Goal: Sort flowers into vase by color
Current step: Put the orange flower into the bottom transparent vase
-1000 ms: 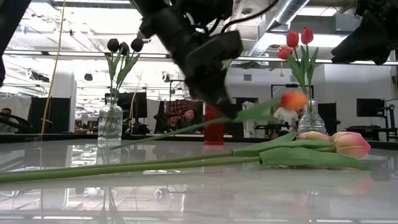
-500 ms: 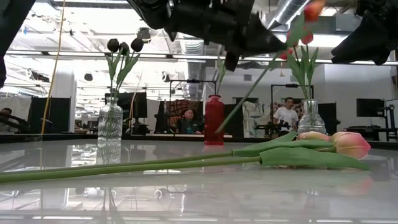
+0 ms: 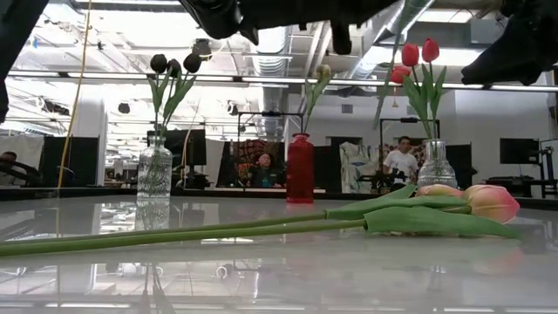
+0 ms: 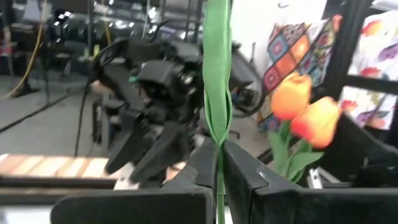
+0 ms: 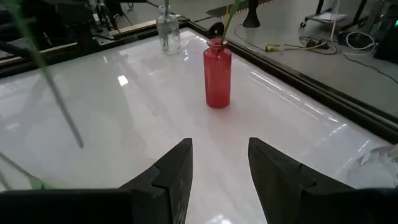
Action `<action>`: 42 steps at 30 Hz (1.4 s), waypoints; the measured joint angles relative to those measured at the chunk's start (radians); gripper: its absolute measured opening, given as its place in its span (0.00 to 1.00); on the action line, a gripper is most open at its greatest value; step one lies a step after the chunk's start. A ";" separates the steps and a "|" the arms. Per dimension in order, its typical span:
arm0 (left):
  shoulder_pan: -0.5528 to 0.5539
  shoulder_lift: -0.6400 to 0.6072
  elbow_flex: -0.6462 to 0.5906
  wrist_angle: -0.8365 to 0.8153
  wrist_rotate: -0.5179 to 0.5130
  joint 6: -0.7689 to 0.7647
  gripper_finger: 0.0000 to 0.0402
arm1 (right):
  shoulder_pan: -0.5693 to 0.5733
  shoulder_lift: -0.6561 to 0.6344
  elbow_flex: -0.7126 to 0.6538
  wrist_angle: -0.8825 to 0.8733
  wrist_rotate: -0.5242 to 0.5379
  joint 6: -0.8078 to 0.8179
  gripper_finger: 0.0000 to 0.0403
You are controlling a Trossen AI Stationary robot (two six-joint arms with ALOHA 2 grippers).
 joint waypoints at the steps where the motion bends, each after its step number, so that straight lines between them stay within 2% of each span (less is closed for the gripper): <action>1: -0.002 0.000 0.000 0.014 0.003 0.000 0.00 | 0.000 0.000 0.000 0.000 0.004 0.000 0.45; 8: -0.008 0.000 0.000 0.080 0.028 0.011 0.00 | 0.002 0.001 0.031 0.046 -0.005 -0.064 0.45; 16: 0.000 0.000 0.000 0.087 -0.009 0.017 0.00 | 0.005 0.001 0.075 0.289 -0.007 -0.424 0.45; 21: 0.000 0.000 0.000 0.087 -0.035 0.079 0.00 | 0.005 0.002 0.075 0.406 -0.008 -0.578 0.45; 29: 0.000 0.000 0.000 0.087 -0.075 0.110 0.00 | 0.001 0.002 0.075 0.506 -0.017 -0.637 0.45; 34: 0.000 0.000 0.000 0.087 -0.084 0.110 0.00 | 0.001 0.003 0.075 0.589 -0.105 -0.701 0.45; 39: 0.000 0.000 0.000 0.087 -0.084 0.110 0.00 | 0.000 0.003 0.075 0.686 -0.121 -0.802 0.45; 42: 0.000 0.000 0.000 0.092 -0.088 0.113 0.00 | -0.015 0.002 0.075 0.731 -0.176 -0.849 0.45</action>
